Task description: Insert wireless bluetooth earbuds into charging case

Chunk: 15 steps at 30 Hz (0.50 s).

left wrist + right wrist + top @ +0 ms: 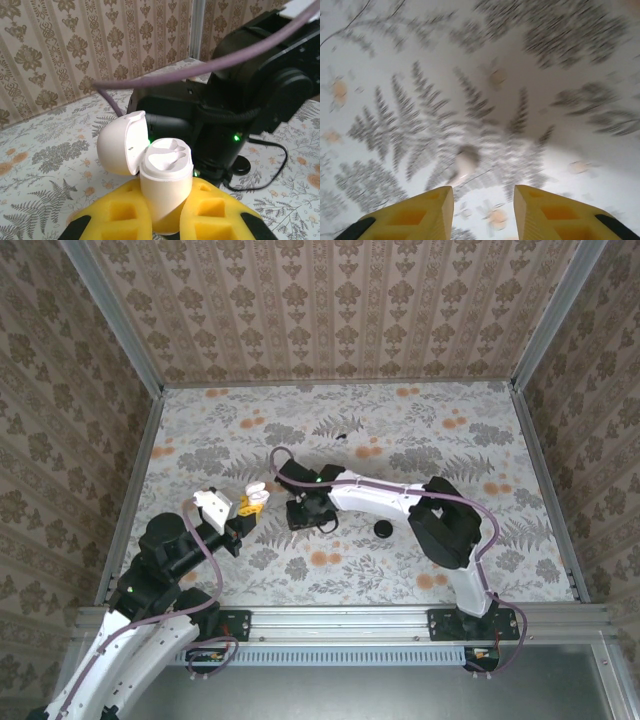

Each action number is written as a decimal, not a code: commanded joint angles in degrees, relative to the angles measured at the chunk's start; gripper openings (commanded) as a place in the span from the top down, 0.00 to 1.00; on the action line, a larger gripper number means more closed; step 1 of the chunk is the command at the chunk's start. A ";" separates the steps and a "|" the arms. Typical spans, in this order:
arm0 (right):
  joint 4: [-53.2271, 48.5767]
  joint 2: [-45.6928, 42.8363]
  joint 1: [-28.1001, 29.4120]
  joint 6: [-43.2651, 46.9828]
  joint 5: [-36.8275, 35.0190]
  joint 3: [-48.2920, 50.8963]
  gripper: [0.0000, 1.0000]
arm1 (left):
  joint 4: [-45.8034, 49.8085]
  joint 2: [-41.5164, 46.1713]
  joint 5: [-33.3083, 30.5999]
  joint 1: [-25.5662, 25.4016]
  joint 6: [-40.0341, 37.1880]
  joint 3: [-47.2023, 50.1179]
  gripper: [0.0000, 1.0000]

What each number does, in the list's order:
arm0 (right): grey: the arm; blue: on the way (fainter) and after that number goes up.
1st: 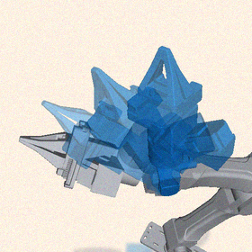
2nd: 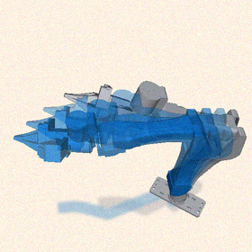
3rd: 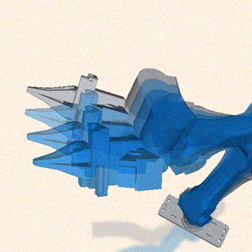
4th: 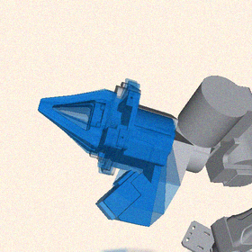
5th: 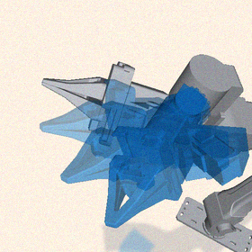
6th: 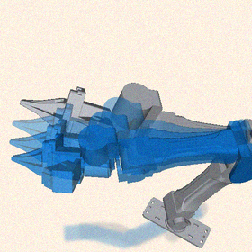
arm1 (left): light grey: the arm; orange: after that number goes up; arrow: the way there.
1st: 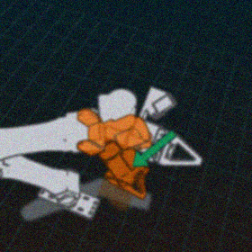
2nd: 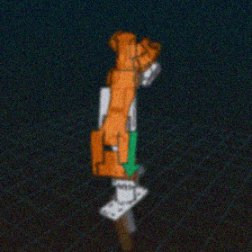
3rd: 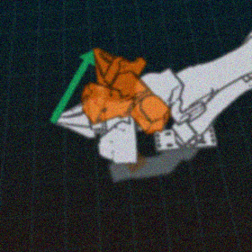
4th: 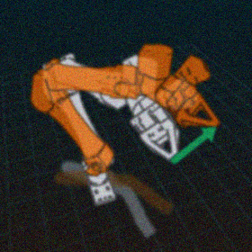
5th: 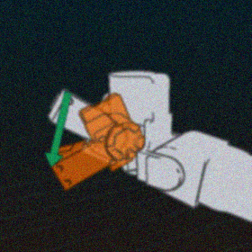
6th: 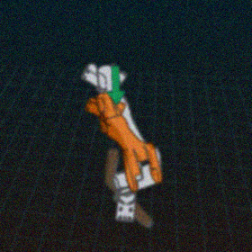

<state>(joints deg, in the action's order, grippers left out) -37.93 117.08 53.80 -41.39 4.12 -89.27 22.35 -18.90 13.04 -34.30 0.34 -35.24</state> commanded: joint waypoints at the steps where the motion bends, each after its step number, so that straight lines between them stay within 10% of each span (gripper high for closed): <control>1: -0.26 3.44 0.36 -4.93 3.64 -1.32 0.63 | -1.74 0.01 0.80 0.29 -0.86 0.02 1.00; 15: -0.61 8.18 0.34 -5.92 4.86 -3.83 0.64 | -0.89 0.55 2.26 0.29 -0.60 0.18 1.00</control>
<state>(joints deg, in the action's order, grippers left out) -37.87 123.31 54.26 -46.37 7.97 -91.53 22.37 -18.90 14.02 -34.30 0.32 -35.24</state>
